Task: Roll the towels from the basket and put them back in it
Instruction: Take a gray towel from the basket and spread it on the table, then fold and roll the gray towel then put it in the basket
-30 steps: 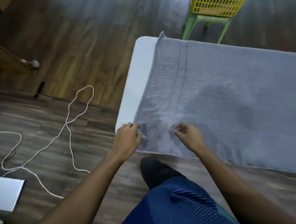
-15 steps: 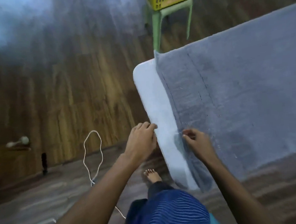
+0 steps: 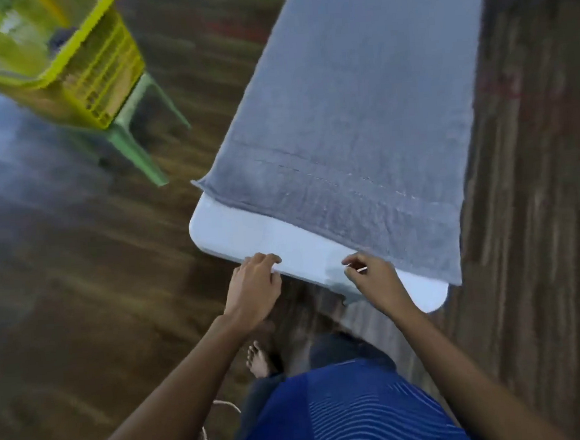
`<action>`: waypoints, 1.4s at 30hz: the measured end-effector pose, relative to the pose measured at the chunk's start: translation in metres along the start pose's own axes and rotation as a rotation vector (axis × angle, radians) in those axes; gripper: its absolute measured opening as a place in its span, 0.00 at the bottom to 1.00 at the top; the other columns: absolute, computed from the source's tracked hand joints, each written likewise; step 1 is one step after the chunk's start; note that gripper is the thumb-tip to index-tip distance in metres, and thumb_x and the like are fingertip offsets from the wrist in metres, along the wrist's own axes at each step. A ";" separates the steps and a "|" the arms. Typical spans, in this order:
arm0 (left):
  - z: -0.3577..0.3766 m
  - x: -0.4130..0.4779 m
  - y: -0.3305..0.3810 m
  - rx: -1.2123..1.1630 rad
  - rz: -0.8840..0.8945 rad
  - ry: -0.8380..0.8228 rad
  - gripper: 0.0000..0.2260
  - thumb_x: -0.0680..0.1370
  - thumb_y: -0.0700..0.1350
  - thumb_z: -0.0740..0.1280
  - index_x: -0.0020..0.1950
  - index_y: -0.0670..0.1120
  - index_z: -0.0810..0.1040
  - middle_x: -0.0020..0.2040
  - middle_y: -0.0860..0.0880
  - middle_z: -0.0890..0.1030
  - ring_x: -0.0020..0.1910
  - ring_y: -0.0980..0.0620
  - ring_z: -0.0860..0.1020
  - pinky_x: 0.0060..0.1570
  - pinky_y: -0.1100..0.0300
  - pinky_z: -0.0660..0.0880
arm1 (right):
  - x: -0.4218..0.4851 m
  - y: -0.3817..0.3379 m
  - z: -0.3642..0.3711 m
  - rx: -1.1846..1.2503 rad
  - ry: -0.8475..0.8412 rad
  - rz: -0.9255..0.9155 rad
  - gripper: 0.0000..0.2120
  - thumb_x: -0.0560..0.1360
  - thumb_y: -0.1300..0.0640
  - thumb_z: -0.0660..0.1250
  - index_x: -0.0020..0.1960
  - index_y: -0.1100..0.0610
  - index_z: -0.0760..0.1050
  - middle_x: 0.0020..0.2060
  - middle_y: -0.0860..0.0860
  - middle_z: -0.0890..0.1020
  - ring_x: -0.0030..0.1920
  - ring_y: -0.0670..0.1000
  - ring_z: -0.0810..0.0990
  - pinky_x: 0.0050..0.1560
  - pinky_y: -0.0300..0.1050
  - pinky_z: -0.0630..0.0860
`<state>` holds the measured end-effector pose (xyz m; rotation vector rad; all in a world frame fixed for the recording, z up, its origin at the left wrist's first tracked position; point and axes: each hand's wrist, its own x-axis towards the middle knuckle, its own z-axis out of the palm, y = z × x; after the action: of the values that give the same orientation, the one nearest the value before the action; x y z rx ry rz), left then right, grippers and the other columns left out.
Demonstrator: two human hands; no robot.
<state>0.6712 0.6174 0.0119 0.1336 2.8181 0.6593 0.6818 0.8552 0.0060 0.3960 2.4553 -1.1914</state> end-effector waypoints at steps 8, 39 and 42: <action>-0.023 0.046 -0.022 0.127 0.247 -0.177 0.13 0.79 0.41 0.62 0.63 0.45 0.77 0.60 0.47 0.79 0.59 0.44 0.74 0.58 0.50 0.68 | -0.036 0.017 0.021 0.032 0.283 0.197 0.10 0.76 0.62 0.65 0.55 0.55 0.80 0.48 0.49 0.82 0.44 0.49 0.79 0.49 0.40 0.70; -0.024 0.179 -0.112 0.407 0.523 -0.138 0.21 0.59 0.25 0.74 0.48 0.39 0.80 0.43 0.43 0.80 0.41 0.41 0.78 0.32 0.50 0.78 | 0.037 0.099 -0.015 -0.671 0.449 0.060 0.15 0.64 0.70 0.72 0.49 0.60 0.76 0.46 0.58 0.78 0.44 0.63 0.77 0.37 0.56 0.75; -0.027 0.181 -0.110 0.361 0.442 -0.110 0.14 0.65 0.27 0.71 0.46 0.40 0.78 0.43 0.41 0.78 0.42 0.38 0.77 0.36 0.46 0.76 | 0.031 0.104 -0.018 -0.598 0.490 0.043 0.18 0.62 0.74 0.71 0.49 0.62 0.78 0.47 0.58 0.79 0.46 0.63 0.77 0.45 0.56 0.75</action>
<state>0.4853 0.5330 -0.0525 0.8467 2.7844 0.2017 0.6932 0.9345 -0.0697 0.6047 3.0304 -0.3117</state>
